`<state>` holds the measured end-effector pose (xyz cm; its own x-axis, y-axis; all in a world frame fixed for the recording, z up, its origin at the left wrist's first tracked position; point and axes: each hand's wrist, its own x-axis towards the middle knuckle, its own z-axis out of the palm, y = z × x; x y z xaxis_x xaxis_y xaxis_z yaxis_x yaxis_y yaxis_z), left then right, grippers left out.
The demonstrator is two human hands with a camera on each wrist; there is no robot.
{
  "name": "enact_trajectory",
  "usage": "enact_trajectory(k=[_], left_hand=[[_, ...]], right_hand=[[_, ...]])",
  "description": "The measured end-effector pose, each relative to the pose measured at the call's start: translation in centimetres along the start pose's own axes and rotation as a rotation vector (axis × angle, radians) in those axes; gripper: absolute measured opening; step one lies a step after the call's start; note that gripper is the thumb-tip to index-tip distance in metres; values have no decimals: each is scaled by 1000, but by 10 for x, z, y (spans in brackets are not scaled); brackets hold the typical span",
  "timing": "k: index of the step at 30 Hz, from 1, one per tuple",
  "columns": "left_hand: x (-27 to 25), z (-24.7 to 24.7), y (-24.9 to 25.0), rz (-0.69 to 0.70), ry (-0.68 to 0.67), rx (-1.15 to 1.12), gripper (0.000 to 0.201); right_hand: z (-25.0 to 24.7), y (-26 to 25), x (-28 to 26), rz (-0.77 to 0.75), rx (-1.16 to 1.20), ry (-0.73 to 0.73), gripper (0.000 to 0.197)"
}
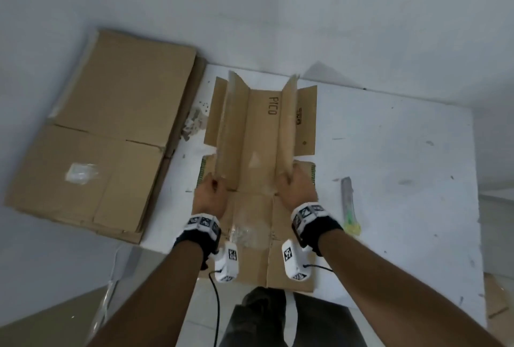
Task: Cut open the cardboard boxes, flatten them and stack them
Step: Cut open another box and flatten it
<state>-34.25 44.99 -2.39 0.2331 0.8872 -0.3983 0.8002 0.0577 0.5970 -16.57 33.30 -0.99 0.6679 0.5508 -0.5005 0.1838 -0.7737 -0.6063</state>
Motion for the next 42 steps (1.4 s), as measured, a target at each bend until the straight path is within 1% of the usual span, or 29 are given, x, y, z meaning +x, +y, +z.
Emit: enact_trajectory(k=[1,2,3,4,5,6,7,9,10,11,13,15,16,17,18,20,22,23,25,29,32,33,34,36,37,38,39,40,42], left_hand=[[6,-6,-8,-98,51,13,30],[11,-12,-19,-182,89,50,31],[11,-18,-30,-227,111,106,38],[7,-22,-39,-212,124,164,47],[0,-22,-45,-146,136,210,52],[-10,-19,-50,-46,137,258,55],[-25,-14,-53,65,109,316,58],[-53,-1,-58,264,-7,427,67],[-57,4,-57,340,-48,471,73],[-50,6,-51,391,-72,492,79],[-17,8,-30,450,-52,461,84],[34,6,2,522,8,442,80],[63,6,20,534,4,467,81],[91,5,39,521,-35,508,86],[119,6,56,493,-98,565,95],[167,11,79,432,-250,720,123],[198,18,85,384,-393,834,151],[206,23,83,370,-439,854,161],[209,30,73,371,-445,819,168],[208,30,61,451,-397,767,167],[198,23,62,467,-375,737,157],[186,23,60,471,-345,711,148],[168,25,53,479,-290,680,133],[109,30,20,564,-127,632,94],[74,31,-2,603,-87,630,84],[43,31,-25,611,-105,635,83],[22,33,-44,591,-154,647,87],[10,37,-60,569,-198,673,93],[6,44,-76,563,-182,735,102]], right_hand=[[-4,8,7,80,28,69,42],[-9,18,12,167,28,112,43],[-14,28,15,240,-1,132,47],[-18,35,15,266,-99,141,53],[-22,38,14,228,-224,143,57],[-25,36,13,135,-344,144,60],[-27,30,12,17,-441,140,62],[-28,13,22,-210,-571,113,67],[-27,2,34,-284,-615,95,71],[-27,-11,48,-323,-637,74,75],[-28,-31,85,-319,-657,22,87],[-31,-43,119,-289,-696,-13,96],[-32,-46,135,-287,-715,-18,99],[-34,-49,148,-288,-729,-35,102],[-35,-52,160,-289,-743,-65,105],[-35,-53,183,-285,-785,-137,117],[-31,-46,200,-285,-846,-176,130],[-27,-40,206,-295,-866,-169,135],[-18,-30,209,-344,-877,-119,139],[-13,-22,207,-405,-867,-39,135],[-17,-30,202,-327,-903,-71,132],[-16,-32,193,-302,-896,-67,128],[-12,-33,180,-301,-888,-51,120],[5,-20,129,-368,-879,-65,108],[15,-5,99,-408,-883,-100,105],[25,14,72,-416,-878,-139,105],[33,33,51,-405,-866,-160,107],[40,50,40,-405,-862,-154,108],[49,69,38,-437,-863,-109,111]])
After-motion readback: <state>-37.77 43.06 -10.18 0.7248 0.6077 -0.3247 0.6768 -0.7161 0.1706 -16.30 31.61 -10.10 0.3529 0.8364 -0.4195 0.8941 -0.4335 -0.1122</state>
